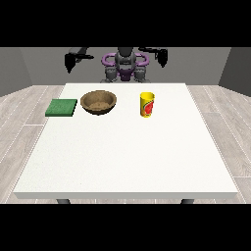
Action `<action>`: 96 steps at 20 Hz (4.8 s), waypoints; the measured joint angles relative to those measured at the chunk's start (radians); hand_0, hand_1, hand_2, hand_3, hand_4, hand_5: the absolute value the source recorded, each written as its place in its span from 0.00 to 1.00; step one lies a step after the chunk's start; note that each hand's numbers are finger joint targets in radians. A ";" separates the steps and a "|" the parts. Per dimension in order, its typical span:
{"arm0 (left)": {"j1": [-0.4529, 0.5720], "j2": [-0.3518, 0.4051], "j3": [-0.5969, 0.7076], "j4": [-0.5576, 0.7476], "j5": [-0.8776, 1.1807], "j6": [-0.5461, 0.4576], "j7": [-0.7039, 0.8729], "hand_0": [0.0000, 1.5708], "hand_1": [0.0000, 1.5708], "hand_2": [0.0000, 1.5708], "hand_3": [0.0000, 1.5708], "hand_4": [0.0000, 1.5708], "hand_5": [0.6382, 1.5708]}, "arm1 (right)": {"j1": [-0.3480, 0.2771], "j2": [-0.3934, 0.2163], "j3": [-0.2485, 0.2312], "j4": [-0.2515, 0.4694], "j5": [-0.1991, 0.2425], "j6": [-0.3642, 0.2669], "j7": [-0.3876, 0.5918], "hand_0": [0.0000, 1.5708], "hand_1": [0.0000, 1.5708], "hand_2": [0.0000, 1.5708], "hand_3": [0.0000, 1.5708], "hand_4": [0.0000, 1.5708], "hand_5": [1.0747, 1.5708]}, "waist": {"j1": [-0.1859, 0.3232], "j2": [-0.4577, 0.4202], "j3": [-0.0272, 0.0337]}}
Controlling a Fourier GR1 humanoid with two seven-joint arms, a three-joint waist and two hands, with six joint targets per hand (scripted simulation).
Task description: Pick the cup and pour the ball into the bowl, then pick the bowl and place it on the pad
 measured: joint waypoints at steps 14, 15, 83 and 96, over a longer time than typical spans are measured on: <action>-0.321 0.003 0.106 0.292 0.009 0.049 -0.210 0.00 0.00 0.00 0.00 0.00 0.88 | -0.219 -0.031 -0.078 0.236 -0.014 0.073 -0.245 0.00 0.00 0.00 0.00 0.00 0.96 | -0.023 0.253 0.0006; -0.356 0.006 0.122 0.310 0.012 0.056 -0.216 0.00 0.00 0.00 0.00 0.00 0.89 | -0.240 -0.036 -0.083 0.254 -0.015 0.081 -0.267 0.00 0.00 0.00 0.00 0.00 0.95 | -0.028 0.280 0.0008; -0.877 0.003 -0.396 0.905 -1.154 0.279 0.429 0.14 0.14 1.00 0.92 0.56 0.96 | -0.412 -0.243 -0.183 0.952 -0.011 0.205 -0.482 0.00 0.00 0.15 0.25 0.26 0.94 | 0.042 0.045 0.0027; -0.937 -0.016 -0.525 0.712 -1.322 -0.021 0.516 0.00 0.00 1.00 1.00 0.36 0.95 | -0.371 -0.265 -0.197 1.017 -0.014 0.194 -0.526 0.00 0.00 0.09 0.17 0.27 0.92 | 0.085 0.028 0.0018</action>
